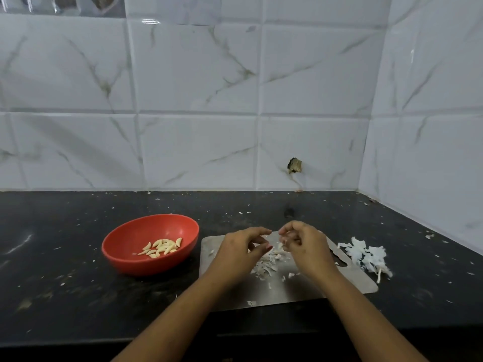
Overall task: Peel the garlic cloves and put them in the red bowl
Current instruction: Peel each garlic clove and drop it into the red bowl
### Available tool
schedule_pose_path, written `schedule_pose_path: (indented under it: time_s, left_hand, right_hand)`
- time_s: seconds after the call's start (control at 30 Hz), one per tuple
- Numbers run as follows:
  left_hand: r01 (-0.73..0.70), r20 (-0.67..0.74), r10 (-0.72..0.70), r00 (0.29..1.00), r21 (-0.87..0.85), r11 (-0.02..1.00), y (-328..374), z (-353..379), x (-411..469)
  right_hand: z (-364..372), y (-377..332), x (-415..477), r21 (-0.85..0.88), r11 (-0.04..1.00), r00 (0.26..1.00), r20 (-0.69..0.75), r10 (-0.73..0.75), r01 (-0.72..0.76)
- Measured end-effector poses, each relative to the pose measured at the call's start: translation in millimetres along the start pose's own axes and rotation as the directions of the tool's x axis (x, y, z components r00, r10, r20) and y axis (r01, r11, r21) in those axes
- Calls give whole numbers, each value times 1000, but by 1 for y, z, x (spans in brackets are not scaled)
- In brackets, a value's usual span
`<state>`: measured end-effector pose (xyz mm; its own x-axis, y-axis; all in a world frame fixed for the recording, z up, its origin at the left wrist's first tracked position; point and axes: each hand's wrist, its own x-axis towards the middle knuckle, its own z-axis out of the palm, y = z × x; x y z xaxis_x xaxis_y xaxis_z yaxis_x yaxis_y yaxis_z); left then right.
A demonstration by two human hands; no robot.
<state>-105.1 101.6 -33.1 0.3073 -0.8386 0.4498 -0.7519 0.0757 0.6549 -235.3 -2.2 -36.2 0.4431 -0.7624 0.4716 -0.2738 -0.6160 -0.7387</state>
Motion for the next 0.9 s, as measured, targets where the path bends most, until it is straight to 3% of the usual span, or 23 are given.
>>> schedule_pose_path:
  time_s: [0.13,0.27,0.5,0.63,0.77,0.9]
  left_hand:
    - [-22,-7,22,1000,-48,999,-1,7,0]
    - [46,-94,-61,994,-153,987,-4,11,2]
    - [147,-122,-178,977,-228,962,-12,10,7]
    - [157,-167,-190,968,-191,969,-16,10,5]
    - [72,-179,-59,982,67,995,-7,6,0]
    - [10,-211,25,977,163,987,-2,4,-4]
  right_hand:
    - [12,-8,-4,123,992,1000,-5,1,0]
    - [19,-6,-7,254,966,999,-1,41,-39]
    - [21,-9,0,221,975,993,109,-36,11]
    - [20,-9,1,49,995,977,194,-93,85]
    - [25,-5,-3,-136,970,965,197,-174,202]
    - [29,-4,-5,-253,941,963,205,-176,226]
